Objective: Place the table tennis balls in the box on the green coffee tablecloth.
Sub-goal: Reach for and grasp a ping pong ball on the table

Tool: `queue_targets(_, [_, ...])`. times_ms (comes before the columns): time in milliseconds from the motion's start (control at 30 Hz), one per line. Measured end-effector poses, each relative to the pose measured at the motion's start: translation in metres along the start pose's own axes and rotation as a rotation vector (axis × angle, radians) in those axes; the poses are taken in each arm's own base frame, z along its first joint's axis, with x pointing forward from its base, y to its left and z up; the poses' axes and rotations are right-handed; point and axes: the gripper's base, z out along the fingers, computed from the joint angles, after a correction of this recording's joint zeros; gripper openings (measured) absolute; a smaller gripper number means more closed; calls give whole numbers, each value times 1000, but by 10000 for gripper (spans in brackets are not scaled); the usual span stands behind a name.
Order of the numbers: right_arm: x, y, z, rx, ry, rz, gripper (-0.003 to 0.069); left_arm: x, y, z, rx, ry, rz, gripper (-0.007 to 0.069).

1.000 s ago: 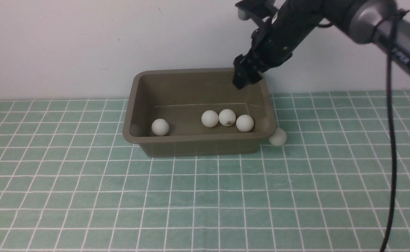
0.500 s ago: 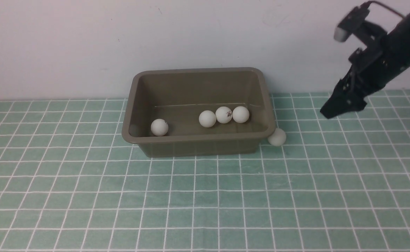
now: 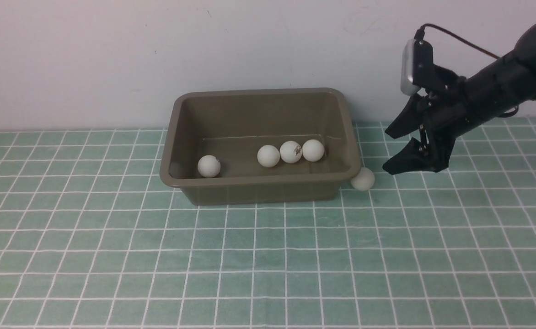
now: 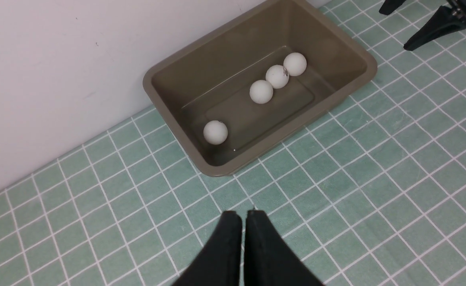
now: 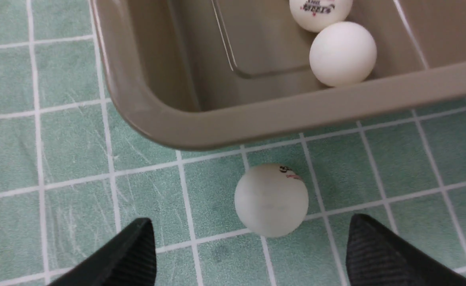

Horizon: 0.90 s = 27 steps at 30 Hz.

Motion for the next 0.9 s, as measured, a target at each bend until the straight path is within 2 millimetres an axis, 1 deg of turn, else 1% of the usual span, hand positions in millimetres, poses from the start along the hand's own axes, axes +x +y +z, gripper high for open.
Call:
queue_targets(67, [5, -2, 8, 1, -4, 15, 584, 0, 0, 0, 0, 0, 0, -4])
queue_targets(167, [7, -3, 17, 8, -9, 26, 584, 0, 0, 0, 0, 0, 0, -4])
queue_targets(233, [6, -3, 22, 8, -10, 25, 584, 0, 0, 0, 0, 0, 0, -4])
queue_targets(400, [-5, -2, 43, 47, 3, 6, 584, 0, 0, 0, 0, 0, 0, -4])
queue_targets(567, [-6, -7, 46, 110, 9, 70, 575, 0, 0, 0, 0, 0, 0, -4])
queue_targets(767, [2, -7, 57, 99, 16, 117, 509, 0, 0, 0, 0, 0, 0, -4])
queue_targets(900, [6, -7, 61, 95, 21, 151, 484, 0, 0, 0, 0, 0, 0, -4])
